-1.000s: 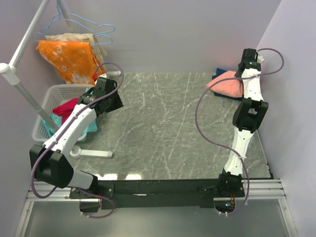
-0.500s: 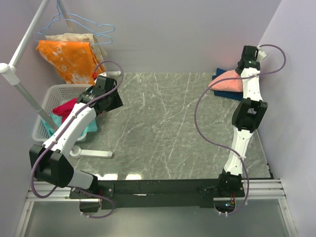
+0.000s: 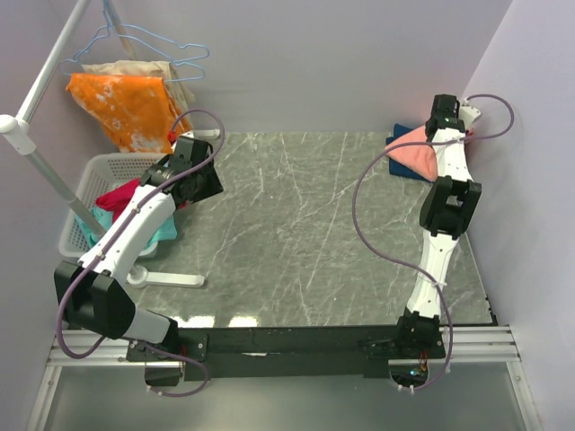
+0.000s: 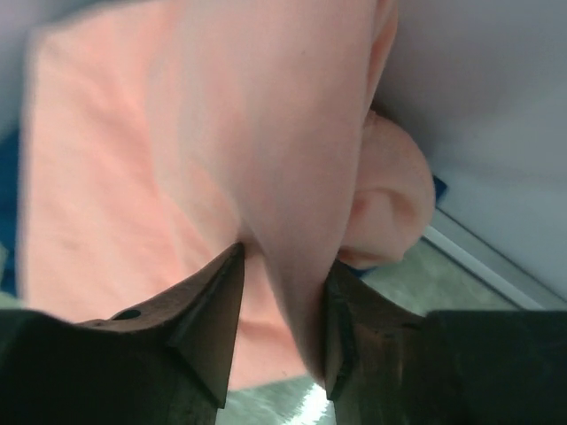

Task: Fold and stack the t-shirts
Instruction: Neatly place the folded tshirt to the corner

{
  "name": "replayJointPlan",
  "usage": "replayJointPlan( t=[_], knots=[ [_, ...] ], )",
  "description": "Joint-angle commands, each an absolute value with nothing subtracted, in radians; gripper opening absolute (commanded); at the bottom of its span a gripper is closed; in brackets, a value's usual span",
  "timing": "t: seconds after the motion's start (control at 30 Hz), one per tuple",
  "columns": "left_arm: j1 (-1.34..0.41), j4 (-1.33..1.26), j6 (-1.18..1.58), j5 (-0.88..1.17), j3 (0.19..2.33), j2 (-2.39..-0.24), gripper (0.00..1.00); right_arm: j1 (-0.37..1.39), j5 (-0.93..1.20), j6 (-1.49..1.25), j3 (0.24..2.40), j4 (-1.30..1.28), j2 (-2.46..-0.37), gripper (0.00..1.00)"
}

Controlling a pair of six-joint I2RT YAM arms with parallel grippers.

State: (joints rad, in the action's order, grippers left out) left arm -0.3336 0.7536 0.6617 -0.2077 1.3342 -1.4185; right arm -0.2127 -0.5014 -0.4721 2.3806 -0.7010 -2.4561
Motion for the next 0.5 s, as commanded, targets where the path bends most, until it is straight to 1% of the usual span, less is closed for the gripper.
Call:
replayJointPlan(
  t=[0.0,0.03,0.07,0.13,0.17,0.2,0.23,0.47],
  knots=[
    [-0.337,0.77,0.65,-0.242,1.367,-1.381,0.49,-0.207,-0.577,-0.561,2.37,-0.832,-2.456,0.47],
    [-0.337,0.769,0.65,-0.245,1.362,-1.375,0.49,-0.207,-0.572,-0.574,2.372,-0.856,-2.46,0.49],
    [-0.337,0.767,0.65,-0.247,1.353,-1.368,0.5,-0.207,-0.571,-0.596,2.368,-0.876,-2.462,0.53],
    [-0.337,0.761,0.65,-0.247,1.344,-1.353,0.5,-0.206,-0.575,-0.638,2.336,-0.922,-2.451,0.57],
    [-0.337,0.759,0.649,-0.244,1.335,-1.348,0.5,-0.206,-0.578,-0.649,2.318,-0.928,-2.442,0.57],
    [-0.336,0.758,0.649,-0.241,1.33,-1.339,0.5,-0.204,-0.578,-0.653,2.272,-0.924,-2.416,0.6],
    [-0.337,0.753,0.649,-0.238,1.325,-1.333,0.5,-0.201,-0.586,-0.657,2.252,-0.92,-2.399,0.66],
    [-0.337,0.723,0.64,-0.219,1.276,-1.286,0.51,-0.144,-0.701,-0.617,2.113,-0.853,-2.226,0.69]
  ],
)
